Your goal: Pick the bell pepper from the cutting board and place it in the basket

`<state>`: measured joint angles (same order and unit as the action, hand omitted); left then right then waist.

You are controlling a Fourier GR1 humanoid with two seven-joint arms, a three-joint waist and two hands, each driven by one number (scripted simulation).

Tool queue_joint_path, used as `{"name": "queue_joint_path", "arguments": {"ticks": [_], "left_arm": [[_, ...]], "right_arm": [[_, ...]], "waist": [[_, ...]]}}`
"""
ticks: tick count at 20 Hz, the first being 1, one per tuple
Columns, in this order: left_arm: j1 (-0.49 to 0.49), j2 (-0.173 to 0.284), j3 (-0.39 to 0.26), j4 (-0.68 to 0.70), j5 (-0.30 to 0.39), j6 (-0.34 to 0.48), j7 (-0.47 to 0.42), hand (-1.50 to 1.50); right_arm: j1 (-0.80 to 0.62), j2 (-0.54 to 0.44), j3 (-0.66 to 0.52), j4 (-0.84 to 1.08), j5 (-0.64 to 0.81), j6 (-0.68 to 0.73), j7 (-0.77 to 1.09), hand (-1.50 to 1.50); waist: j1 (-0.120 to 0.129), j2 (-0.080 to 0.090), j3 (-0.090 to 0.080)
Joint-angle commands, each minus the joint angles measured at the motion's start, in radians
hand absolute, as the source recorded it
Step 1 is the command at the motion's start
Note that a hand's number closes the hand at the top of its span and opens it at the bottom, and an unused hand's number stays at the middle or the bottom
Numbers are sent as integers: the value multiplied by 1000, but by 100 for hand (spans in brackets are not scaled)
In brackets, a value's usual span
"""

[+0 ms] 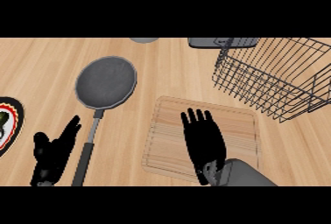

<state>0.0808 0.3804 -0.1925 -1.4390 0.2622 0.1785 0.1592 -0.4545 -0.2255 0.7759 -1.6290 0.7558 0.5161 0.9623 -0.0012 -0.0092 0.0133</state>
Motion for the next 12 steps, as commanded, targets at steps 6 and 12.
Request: {"name": "queue_joint_path", "arguments": {"ticks": [6, 12], "left_arm": [[29, -6, 22, 109, 26, -63, 26, 0], [79, -14, 6, 1, -15, -21, 75, 0]], "right_arm": [[47, 44, -16, 5, 55, 57, 70, -150], [67, 58, -27, 99, 140, -27, -18, -150]], "waist": [[-1, 9, -14], [9, 9, -13]]}}
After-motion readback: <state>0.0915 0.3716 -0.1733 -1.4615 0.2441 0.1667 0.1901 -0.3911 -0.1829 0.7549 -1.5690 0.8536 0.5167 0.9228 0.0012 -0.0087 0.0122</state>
